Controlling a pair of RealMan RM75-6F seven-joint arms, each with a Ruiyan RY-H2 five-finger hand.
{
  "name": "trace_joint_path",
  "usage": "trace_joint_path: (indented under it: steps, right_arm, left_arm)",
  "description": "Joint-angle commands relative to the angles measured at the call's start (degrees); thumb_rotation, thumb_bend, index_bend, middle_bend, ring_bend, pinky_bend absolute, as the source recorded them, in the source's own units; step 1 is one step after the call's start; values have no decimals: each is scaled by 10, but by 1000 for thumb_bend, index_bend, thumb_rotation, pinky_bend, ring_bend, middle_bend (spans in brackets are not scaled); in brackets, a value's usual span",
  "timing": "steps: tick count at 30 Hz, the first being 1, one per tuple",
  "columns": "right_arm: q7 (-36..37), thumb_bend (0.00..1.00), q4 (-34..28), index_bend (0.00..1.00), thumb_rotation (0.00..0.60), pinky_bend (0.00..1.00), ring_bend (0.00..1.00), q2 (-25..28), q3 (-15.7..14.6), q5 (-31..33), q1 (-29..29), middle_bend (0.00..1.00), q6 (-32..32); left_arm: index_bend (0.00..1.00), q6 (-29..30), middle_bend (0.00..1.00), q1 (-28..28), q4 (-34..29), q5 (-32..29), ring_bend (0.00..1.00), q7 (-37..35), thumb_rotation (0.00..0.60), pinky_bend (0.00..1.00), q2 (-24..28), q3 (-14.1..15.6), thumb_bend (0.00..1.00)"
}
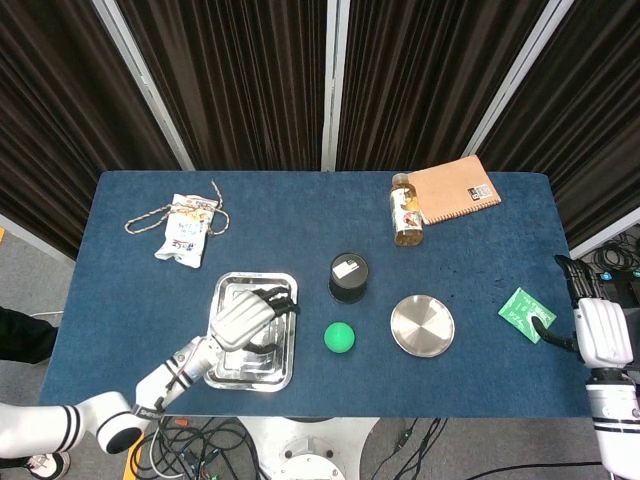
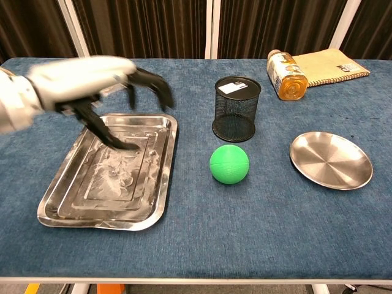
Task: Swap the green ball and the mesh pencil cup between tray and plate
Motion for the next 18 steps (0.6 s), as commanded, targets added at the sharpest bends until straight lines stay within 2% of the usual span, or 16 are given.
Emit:
trace_joint_path:
  steps: [1,9,18]
  right_arm:
    - [-2,176,0,0,600,175,0,-1,0,6,2,75,-8]
    - [12,176,12,0,600,175,0,-3,-2,15,-1,76,-14]
    - [36,176,29,0,600,175,0,-5,-2,20,-10,76,-10]
  left_arm:
    - [259,-7,259,-17,25,24,179,6,600,402,-46,-5,155]
    - [255,-21,251,-57,95,61,178,0,600,390,-111,-29,156]
    - [234,-35,223,-86,156,75,161,-21,600,378,-150,-35,156]
